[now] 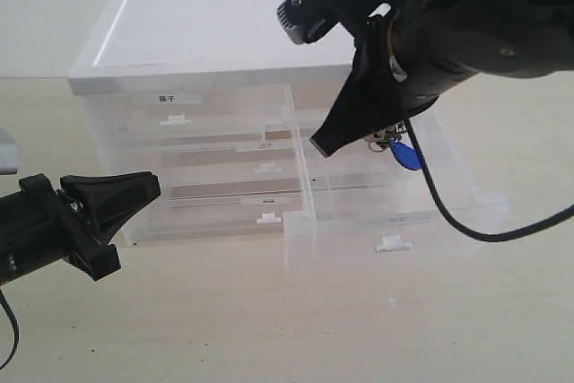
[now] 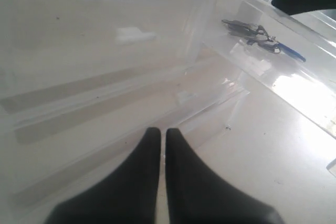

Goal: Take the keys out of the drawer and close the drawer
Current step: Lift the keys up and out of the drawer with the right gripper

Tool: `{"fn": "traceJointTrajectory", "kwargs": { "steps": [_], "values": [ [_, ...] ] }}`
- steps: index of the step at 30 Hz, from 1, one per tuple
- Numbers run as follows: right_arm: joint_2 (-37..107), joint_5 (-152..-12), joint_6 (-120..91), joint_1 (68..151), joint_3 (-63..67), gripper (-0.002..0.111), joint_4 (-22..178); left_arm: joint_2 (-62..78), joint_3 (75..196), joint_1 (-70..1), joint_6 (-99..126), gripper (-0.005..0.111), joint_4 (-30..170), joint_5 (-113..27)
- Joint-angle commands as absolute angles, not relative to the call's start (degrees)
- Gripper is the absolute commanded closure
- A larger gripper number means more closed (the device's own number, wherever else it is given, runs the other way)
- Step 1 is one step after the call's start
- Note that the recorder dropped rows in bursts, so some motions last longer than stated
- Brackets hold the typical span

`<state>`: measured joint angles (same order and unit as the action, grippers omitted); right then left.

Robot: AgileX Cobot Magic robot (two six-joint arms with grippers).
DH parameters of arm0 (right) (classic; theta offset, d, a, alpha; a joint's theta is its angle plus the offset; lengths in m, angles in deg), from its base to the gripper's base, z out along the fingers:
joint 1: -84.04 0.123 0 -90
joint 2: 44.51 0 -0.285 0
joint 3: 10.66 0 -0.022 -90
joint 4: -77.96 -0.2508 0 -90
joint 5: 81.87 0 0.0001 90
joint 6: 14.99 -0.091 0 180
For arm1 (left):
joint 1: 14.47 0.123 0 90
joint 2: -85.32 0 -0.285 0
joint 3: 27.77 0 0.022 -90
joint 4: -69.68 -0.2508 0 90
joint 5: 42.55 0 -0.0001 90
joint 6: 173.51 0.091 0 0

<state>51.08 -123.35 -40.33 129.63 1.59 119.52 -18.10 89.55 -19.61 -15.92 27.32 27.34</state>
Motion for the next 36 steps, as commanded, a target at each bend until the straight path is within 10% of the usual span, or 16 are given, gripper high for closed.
{"fn": "traceJointTrajectory", "kwargs": {
  "steps": [1, 36],
  "values": [
    [52.88, -123.49, -41.48, 127.91, 3.69, 0.108, 120.3, -18.29, 89.79, -19.71, -16.59, 0.102, 26.92, 27.41],
    [47.94, -120.39, -47.96, 129.19, 7.93, 0.097, 119.25, -18.29, 89.79, -19.71, -16.59, 0.102, 26.81, 27.41]
  ]
}}
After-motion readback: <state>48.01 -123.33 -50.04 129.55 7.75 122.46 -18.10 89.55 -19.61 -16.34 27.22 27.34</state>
